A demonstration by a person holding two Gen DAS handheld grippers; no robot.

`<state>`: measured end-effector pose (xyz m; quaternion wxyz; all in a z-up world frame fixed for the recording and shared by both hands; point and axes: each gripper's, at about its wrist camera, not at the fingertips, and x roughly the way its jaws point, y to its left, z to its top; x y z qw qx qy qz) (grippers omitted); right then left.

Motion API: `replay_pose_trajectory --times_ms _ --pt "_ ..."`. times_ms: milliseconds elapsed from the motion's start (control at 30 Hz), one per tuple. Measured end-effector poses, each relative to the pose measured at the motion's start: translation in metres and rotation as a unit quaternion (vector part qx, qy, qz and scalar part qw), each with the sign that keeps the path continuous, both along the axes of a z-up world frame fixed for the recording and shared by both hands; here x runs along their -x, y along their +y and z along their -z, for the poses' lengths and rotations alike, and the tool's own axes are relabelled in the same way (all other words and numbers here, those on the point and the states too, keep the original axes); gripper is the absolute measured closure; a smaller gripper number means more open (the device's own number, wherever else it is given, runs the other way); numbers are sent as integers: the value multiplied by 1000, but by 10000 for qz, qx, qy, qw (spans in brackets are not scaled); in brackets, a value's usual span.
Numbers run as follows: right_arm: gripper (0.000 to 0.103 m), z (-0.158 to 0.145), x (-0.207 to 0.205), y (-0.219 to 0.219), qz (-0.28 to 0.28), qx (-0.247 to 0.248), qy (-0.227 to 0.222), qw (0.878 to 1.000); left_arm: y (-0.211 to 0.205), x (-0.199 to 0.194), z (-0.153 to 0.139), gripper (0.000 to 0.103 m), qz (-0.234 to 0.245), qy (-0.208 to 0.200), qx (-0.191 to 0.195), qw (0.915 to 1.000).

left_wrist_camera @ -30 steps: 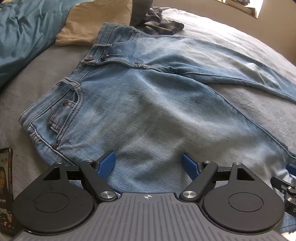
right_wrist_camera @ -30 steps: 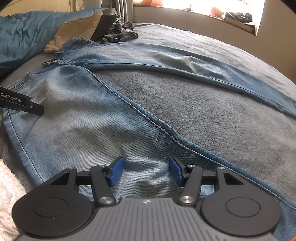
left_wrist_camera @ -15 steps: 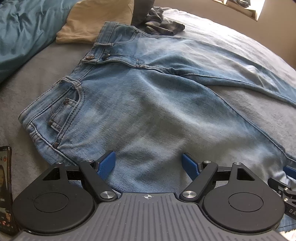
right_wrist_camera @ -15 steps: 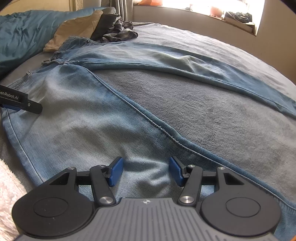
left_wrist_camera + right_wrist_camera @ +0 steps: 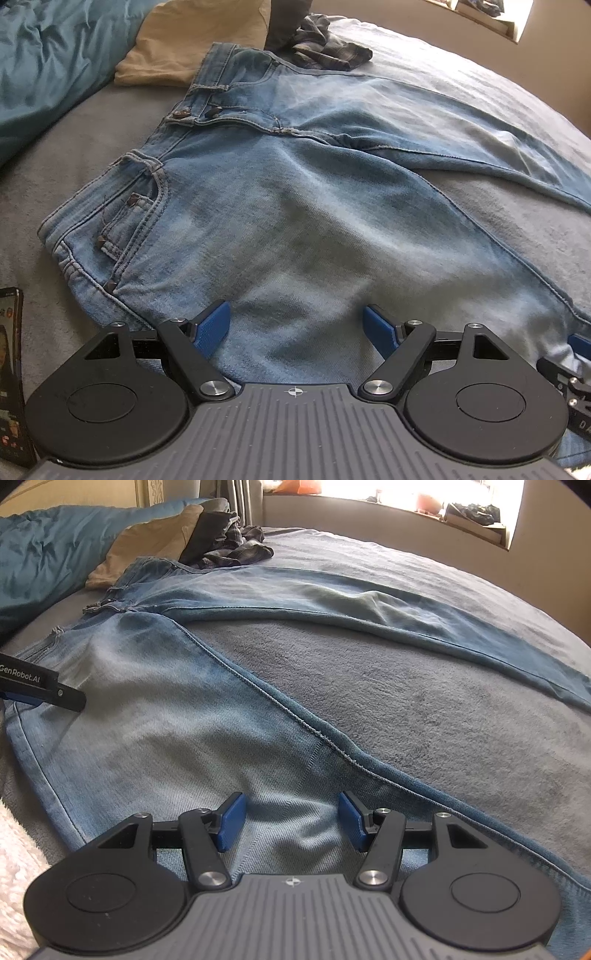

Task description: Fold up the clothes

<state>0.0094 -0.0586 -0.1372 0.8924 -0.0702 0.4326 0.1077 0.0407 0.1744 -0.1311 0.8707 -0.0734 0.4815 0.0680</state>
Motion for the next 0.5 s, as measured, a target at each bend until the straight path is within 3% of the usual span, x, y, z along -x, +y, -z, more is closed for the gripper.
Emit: replay_pose_trajectory --times_ms 500 --pt "44 1 0 -3 3 -91 -20 10000 -1 -2 -1 22 -54 25 30 10000"
